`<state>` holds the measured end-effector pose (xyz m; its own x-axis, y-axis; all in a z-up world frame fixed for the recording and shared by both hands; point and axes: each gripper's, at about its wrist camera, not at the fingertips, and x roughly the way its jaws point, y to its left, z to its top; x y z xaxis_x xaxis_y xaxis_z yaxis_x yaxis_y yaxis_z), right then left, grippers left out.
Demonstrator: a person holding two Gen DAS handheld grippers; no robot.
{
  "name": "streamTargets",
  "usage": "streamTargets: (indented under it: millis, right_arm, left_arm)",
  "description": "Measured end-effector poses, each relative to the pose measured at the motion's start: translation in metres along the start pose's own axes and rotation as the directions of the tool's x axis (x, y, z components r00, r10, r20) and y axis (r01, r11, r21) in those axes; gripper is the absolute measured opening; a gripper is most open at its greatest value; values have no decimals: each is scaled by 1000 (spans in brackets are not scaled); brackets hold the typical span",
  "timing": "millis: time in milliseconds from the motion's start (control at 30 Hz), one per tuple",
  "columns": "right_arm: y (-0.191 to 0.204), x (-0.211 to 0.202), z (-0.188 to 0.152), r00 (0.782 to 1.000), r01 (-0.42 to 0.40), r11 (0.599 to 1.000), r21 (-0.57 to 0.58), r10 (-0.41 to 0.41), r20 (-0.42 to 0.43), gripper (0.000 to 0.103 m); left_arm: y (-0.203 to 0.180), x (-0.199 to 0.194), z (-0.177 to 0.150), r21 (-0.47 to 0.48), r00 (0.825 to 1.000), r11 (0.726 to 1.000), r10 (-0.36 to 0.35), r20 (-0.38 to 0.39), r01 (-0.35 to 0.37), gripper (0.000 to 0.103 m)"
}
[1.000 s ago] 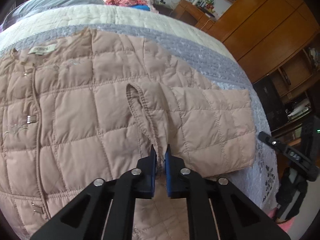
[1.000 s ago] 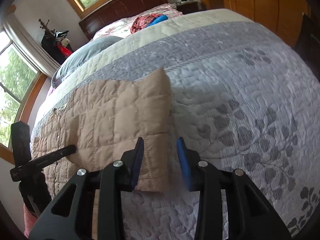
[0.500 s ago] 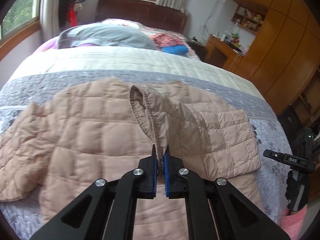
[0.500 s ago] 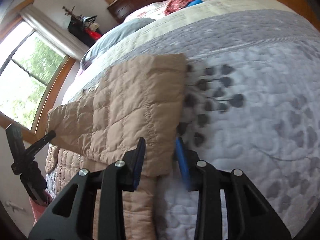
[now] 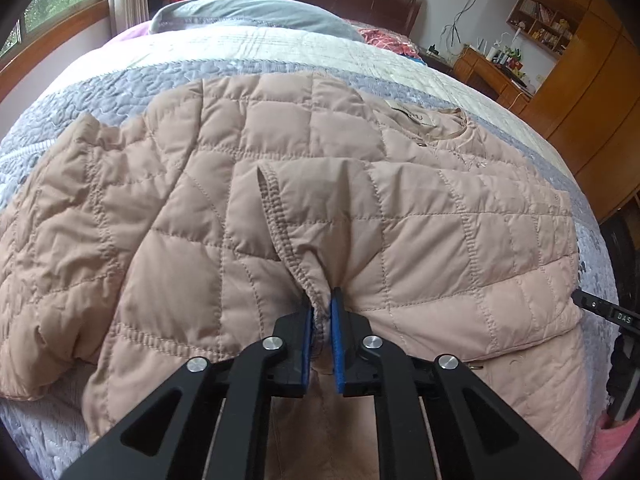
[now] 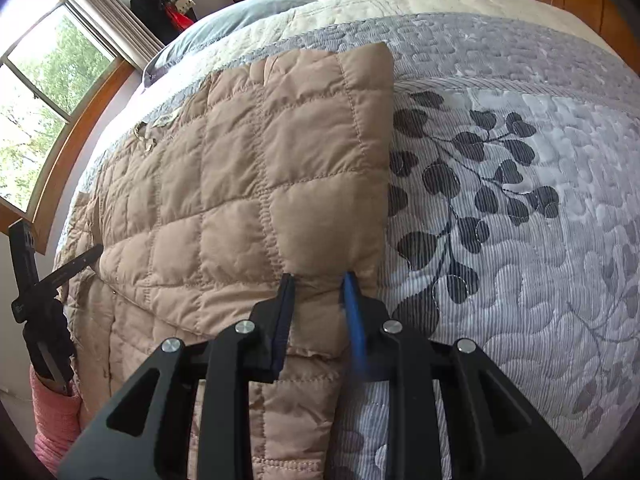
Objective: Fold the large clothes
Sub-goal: 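Fold the held sleeve across the coat body with the right tool while the left tool pinches the body, then move the left tool to the other sleeve cuff and grasp it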
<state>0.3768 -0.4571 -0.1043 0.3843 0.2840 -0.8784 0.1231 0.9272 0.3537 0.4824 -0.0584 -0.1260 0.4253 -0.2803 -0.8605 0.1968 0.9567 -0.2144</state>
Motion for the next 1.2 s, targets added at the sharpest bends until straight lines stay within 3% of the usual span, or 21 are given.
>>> streamTargets:
  millis: [67, 167, 200, 267, 333, 433, 633, 733, 833, 900, 967, 1100, 1200]
  right_arm:
    - [-1, 0, 2, 1000, 8, 1000, -1, -8, -3, 24]
    - [8, -16, 4, 999, 29, 999, -13, -29, 19, 30]
    - [13, -26, 4, 999, 30, 999, -22, -29, 41, 30]
    - [25, -44, 8, 997, 14, 999, -39, -11, 83, 30]
    - [40, -47, 12, 997, -8, 998, -56, 12, 73, 30]
    - [64, -30, 16, 1000, -3, 996, -89, 5, 18, 30]
    - [87, 17, 7, 996, 44, 990, -131, -53, -70, 28]
    - [87, 27, 7, 995, 47, 989, -137, -58, -82, 28]
    - [97, 15, 13, 997, 27, 987, -159, -38, -68, 30]
    - [105, 3, 20, 1000, -3, 986, -168, -2, -29, 30]
    - [111, -5, 38, 1000, 17, 987, -161, -15, 15, 31]
    - [108, 8, 76, 997, 68, 991, -115, -64, 43, 32]
    - [91, 26, 90, 998, 57, 996, -67, -56, 11, 32]
  left_arm:
    - [1, -2, 0, -11, 1000, 1000, 1, -9, -1, 13]
    - [3, -18, 3, -34, 999, 999, 42, 3, -42, 27]
    - [3, -33, 6, -41, 997, 997, 68, 45, -66, 35]
    - [-4, -55, 9, -31, 986, 994, 108, 126, -105, 41]
    - [-17, -61, 11, 1, 988, 996, 85, 132, -85, 41]
    - [-46, -52, 8, 56, 996, 998, 38, 76, -42, 41]
    - [-68, 3, -9, 132, 995, 988, 86, -47, -79, 43]
    - [-64, 7, -11, 132, 997, 989, 73, -38, -67, 42]
    - [-68, -6, -3, 118, 997, 991, 67, -30, -63, 41]
    - [-74, -20, 10, 122, 998, 991, 56, 28, -59, 41]
    - [-81, -27, 23, 119, 996, 991, 58, 69, -66, 43]
    - [-92, -5, 46, 111, 996, 990, 80, 36, -84, 43]
    - [-86, 24, 52, 97, 993, 989, 112, -20, -110, 44]
